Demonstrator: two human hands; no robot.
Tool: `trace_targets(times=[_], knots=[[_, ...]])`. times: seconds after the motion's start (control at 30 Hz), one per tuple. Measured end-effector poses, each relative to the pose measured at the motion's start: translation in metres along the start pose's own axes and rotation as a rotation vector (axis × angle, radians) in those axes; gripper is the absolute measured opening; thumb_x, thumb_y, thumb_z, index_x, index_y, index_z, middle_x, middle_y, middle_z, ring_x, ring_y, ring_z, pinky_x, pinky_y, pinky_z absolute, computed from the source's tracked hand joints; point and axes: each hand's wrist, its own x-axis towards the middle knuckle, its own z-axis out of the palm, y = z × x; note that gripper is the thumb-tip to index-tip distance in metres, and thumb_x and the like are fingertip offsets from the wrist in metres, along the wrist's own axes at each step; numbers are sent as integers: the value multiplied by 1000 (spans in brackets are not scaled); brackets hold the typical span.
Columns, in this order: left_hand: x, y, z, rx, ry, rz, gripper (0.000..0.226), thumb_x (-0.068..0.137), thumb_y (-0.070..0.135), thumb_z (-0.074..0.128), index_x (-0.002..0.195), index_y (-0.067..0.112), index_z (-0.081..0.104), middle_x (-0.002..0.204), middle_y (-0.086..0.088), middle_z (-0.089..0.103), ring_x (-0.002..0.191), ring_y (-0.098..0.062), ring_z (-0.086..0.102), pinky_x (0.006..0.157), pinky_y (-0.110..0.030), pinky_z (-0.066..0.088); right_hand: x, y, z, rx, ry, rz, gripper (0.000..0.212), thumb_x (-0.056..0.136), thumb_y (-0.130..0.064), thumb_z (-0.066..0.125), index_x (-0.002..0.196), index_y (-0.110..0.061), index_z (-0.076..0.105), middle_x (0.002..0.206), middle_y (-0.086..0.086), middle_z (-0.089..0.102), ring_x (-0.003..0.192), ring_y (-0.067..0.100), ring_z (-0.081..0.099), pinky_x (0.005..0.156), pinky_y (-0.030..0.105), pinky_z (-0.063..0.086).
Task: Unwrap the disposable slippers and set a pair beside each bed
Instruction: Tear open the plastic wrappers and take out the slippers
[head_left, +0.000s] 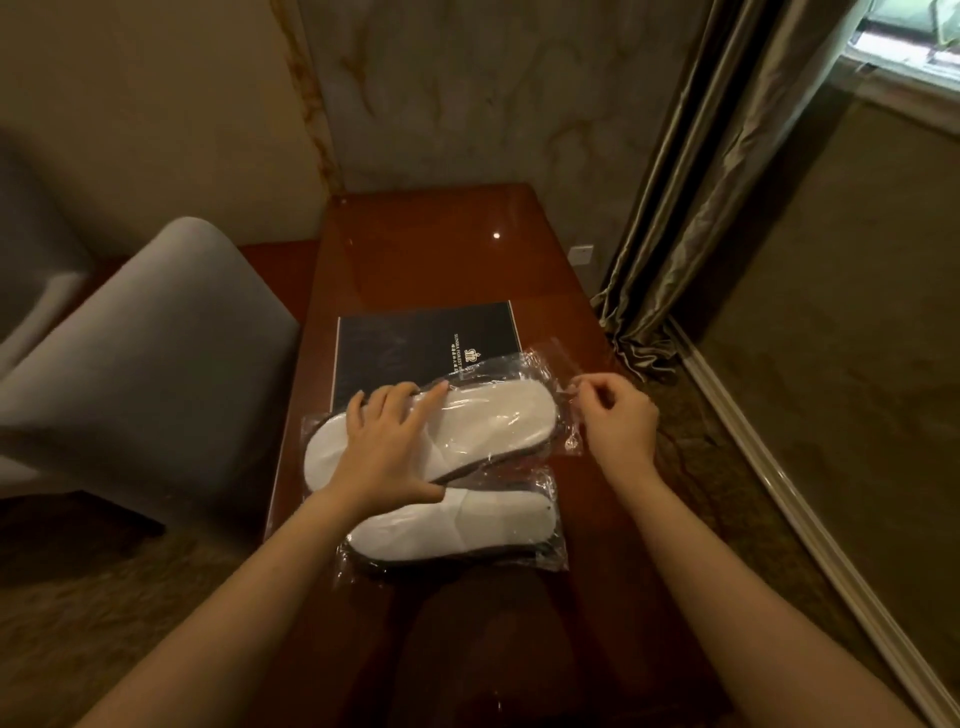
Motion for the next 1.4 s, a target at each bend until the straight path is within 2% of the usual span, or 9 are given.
trace_targets(times=[0.17, 0.43, 0.63, 0.83, 0.9, 0.97, 1.07, 1.27, 1.4], knots=[[-1, 1, -29, -45, 94, 31, 112, 49, 71, 57, 146, 38, 12, 145, -1, 25, 132, -15, 11, 116, -47, 0, 19, -6, -19, 441, -242, 409, 19, 90, -9, 56, 83, -16, 71, 68, -6, 71, 61, 7, 64, 57, 22, 53], [-8, -6, -42, 12, 150, 29, 112, 50, 63, 64, 147, 34, 16, 143, -6, 31, 135, -28, 20, 117, -51, 0, 23, -25, -25, 182, -542, 434, 43, 85, -62, 46, 90, -22, 60, 84, 5, 72, 59, 14, 72, 48, 21, 53], [-9, -13, -48, 36, 230, 15, 113, 48, 60, 67, 146, 33, 18, 138, -7, 33, 131, -29, 22, 116, -53, 5, 18, -32, -26, 153, -497, 283, 16, 93, -9, 52, 98, 1, 63, 65, 6, 67, 40, 3, 59, 40, 14, 48], [-14, -14, -46, 82, 170, 0, 112, 51, 63, 65, 147, 35, 15, 141, -5, 32, 133, -26, 20, 116, -51, 3, 12, -18, -33, 441, -460, 624, 14, 91, -7, 54, 98, -3, 66, 75, 6, 67, 59, 10, 59, 47, 17, 50], [-16, -14, -44, 82, 137, -20, 113, 53, 63, 68, 147, 36, 12, 143, -4, 29, 135, -26, 19, 117, -51, 2, 16, -17, -34, 373, -237, 488, 15, 90, -7, 55, 102, -6, 64, 81, 6, 67, 66, 12, 61, 56, 21, 52], [-17, -14, -43, 85, 112, -22, 115, 54, 63, 72, 147, 37, 9, 145, -3, 26, 137, -27, 17, 118, -52, 0, 22, -24, -35, 120, -108, 107, 10, 89, -11, 58, 96, -15, 62, 88, 2, 67, 75, 12, 62, 66, 25, 54], [-14, -8, -43, 87, 114, -2, 113, 56, 60, 73, 147, 36, 10, 146, -4, 26, 137, -27, 17, 118, -52, -1, 23, -47, -28, -111, -408, -228, 10, 87, -25, 61, 98, -25, 62, 87, -13, 62, 82, 7, 62, 71, 19, 53], [-8, -4, -47, 93, 139, 28, 111, 57, 59, 72, 147, 35, 12, 146, -4, 27, 137, -27, 17, 118, -53, -2, 30, -57, -13, -155, -531, -162, 48, 85, -38, 64, 125, -15, 51, 106, -7, 52, 97, 12, 54, 76, 25, 52], [-7, -6, -46, 122, 132, 32, 112, 56, 62, 70, 147, 37, 10, 145, -4, 27, 136, -27, 18, 118, -53, 0, 33, -59, -8, -67, -560, -71, 31, 85, -28, 65, 113, -17, 58, 99, -6, 55, 88, 12, 58, 65, 20, 55]])
